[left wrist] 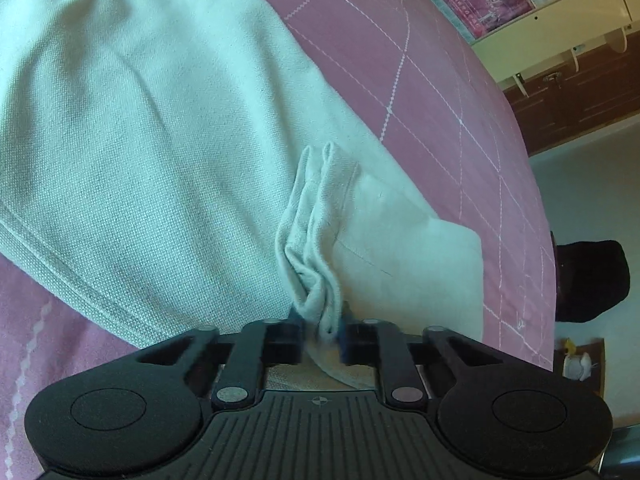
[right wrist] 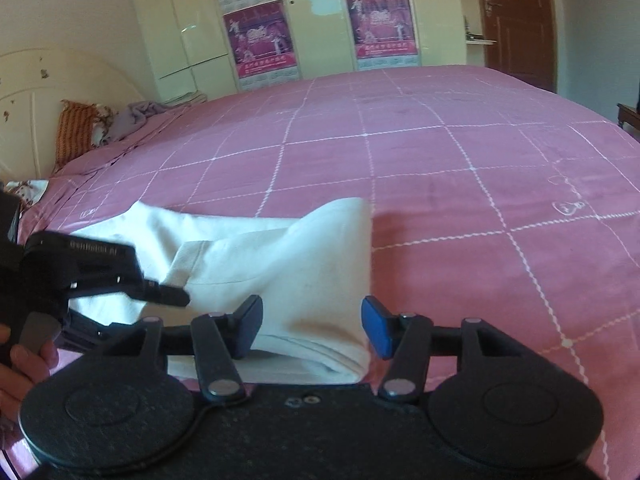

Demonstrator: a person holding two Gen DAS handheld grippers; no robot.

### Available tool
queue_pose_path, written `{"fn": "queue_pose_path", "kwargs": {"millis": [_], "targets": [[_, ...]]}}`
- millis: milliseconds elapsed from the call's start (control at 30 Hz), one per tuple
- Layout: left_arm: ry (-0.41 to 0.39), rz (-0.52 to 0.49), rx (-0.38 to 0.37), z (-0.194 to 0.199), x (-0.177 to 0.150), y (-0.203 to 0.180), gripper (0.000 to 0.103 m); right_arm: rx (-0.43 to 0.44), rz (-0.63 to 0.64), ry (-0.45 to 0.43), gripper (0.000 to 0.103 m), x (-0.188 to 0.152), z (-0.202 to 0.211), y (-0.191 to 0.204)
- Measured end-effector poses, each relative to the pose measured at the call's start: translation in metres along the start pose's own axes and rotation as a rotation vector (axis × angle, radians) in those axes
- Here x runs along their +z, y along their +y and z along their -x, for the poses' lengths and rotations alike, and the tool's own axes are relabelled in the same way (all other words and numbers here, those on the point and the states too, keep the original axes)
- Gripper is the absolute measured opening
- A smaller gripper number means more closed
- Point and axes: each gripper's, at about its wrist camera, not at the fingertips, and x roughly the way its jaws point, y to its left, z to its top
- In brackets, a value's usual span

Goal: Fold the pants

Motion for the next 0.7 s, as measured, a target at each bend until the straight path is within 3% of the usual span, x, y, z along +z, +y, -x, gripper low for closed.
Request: {"fn": "queue_pose_path", "kwargs": {"millis": [100, 233, 300, 433, 467, 600, 700], "targets": [[-0.093, -0.046, -0.028, 0.025, 0.002, -0.007, 0.016, -0.045, -0.075, 0.002, 0.040, 0.004, -0.005, -0.018], [-0.202, -0.098, -0.066, 0.072, 0.019, -0.006, 0.016, -0.071, -0.081, 0.003, 0.027, 0.010, -0.013, -0.023], [-0.225, -0.114, -0.014, 0.081, 0.026, 0.008, 0.016, -0.060, -0.037, 0.009, 0.022, 0.012, -0.018, -0.012], [-0.097, -0.155, 0.149, 0.050, 0.027, 0.042, 0.017, -0.020, 0.073, 0.042, 0.019, 0.009, -0.033, 0.024], [-0.093, -0.151, 0.151, 0.047, 0.023, 0.053, 0.020, -0.017, 0.103, 0.059, 0.019, 0.007, -0.038, 0.034], [-0.133, -0.150, 0.175, 0.061, 0.023, 0.049, 0.026, -0.023, 0.187, 0.217, 0.018, -0.014, -0.069, 0.053], [-0.255, -0.240, 0.204, 0.092, 0.020, 0.033, 0.028, -0.025, 0.231, 0.209, 0.018, -0.017, -0.065, 0.057]]}}
